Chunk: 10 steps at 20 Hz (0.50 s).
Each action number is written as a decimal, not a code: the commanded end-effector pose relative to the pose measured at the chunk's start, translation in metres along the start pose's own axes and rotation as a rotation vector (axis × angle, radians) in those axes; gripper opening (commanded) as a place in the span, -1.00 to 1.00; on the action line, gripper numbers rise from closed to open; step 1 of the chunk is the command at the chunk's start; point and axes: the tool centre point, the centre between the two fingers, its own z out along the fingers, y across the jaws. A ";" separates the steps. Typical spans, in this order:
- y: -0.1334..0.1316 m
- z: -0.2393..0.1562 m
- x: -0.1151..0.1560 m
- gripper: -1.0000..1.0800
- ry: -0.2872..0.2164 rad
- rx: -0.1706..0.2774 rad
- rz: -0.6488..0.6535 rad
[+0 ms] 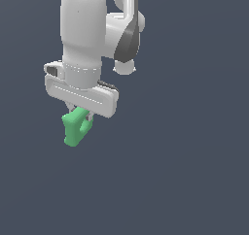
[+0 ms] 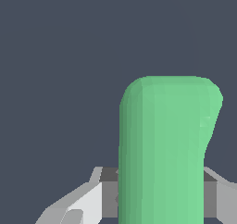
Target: Pick up the object and move it to a goal position.
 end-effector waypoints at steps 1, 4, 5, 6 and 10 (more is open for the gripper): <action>0.004 -0.017 0.009 -1.00 0.027 -0.021 0.047; 0.009 -0.037 0.018 -1.00 0.057 -0.045 0.100; 0.011 -0.044 0.021 -1.00 0.067 -0.054 0.118; 0.012 -0.051 0.024 -1.00 0.077 -0.062 0.135; 0.019 -0.079 0.034 -1.00 0.117 -0.096 0.206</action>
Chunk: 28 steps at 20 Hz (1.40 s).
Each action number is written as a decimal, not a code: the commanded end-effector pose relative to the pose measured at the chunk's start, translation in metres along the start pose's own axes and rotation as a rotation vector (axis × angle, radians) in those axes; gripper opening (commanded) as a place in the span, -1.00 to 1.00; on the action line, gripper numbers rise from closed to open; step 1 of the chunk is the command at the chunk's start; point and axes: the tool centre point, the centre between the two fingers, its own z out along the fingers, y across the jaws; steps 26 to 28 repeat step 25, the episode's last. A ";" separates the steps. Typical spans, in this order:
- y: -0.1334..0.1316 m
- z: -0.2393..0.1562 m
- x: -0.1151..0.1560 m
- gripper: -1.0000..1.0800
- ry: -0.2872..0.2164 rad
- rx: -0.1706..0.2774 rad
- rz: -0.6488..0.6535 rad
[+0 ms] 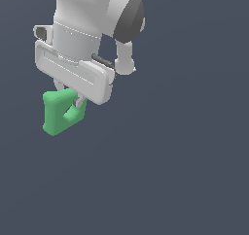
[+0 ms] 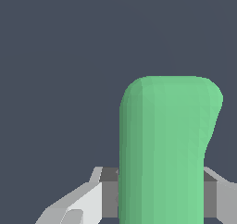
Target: Pick up the object and move it to a goal position.
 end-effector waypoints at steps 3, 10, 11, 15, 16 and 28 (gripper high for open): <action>0.008 -0.031 0.015 -1.00 0.047 -0.038 0.082; 0.018 -0.076 0.033 -1.00 0.112 -0.095 0.198; 0.019 -0.082 0.035 -1.00 0.119 -0.102 0.211; 0.023 -0.100 0.041 -1.00 0.145 -0.125 0.257; 0.023 -0.104 0.042 -1.00 0.150 -0.130 0.266; 0.025 -0.121 0.046 -1.00 0.170 -0.150 0.304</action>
